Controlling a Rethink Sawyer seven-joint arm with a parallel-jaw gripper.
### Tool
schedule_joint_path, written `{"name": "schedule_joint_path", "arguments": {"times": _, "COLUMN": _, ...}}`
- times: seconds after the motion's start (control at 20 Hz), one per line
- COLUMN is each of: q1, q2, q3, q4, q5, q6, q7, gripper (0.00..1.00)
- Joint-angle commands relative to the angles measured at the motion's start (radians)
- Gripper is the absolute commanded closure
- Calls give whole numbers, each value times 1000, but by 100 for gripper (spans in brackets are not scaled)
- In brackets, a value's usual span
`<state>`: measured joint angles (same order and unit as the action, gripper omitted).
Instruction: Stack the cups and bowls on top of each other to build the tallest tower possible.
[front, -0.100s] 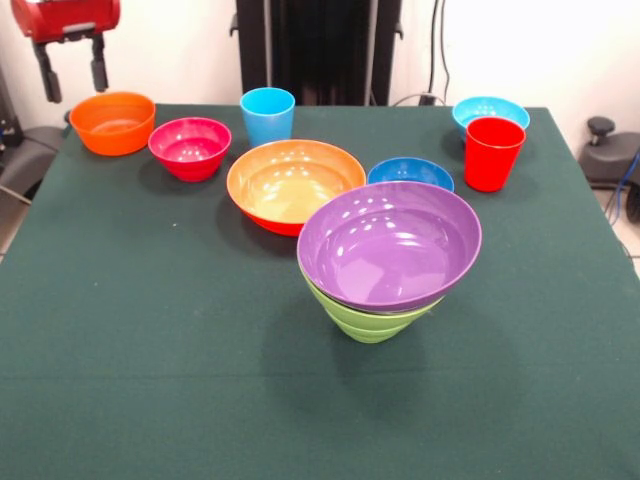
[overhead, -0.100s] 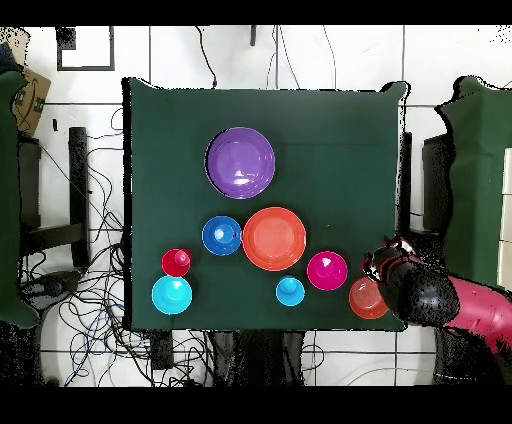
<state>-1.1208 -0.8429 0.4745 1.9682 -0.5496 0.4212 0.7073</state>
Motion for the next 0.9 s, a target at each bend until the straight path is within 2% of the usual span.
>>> {"name": "schedule_joint_path", "arguments": {"times": 0.05, "q1": 58, "q2": 19, "q3": -56, "q4": 101, "q5": -16, "q6": -131, "q7": 258, "gripper": 0}}
{"name": "schedule_joint_path", "arguments": {"times": 0.4, "q1": 62, "q2": 25, "q3": -47, "q4": 128, "q5": 25, "q6": -180, "q7": 253, "gripper": 0}}
{"name": "schedule_joint_path", "arguments": {"times": 0.75, "q1": 93, "q2": 49, "q3": -72, "q4": 124, "q5": 18, "q6": -219, "q7": 280, "gripper": 0}}
{"name": "schedule_joint_path", "arguments": {"times": 0.9, "q1": 125, "q2": 70, "q3": -95, "q4": 112, "q5": 8, "q6": -246, "q7": 307, "gripper": 0}}
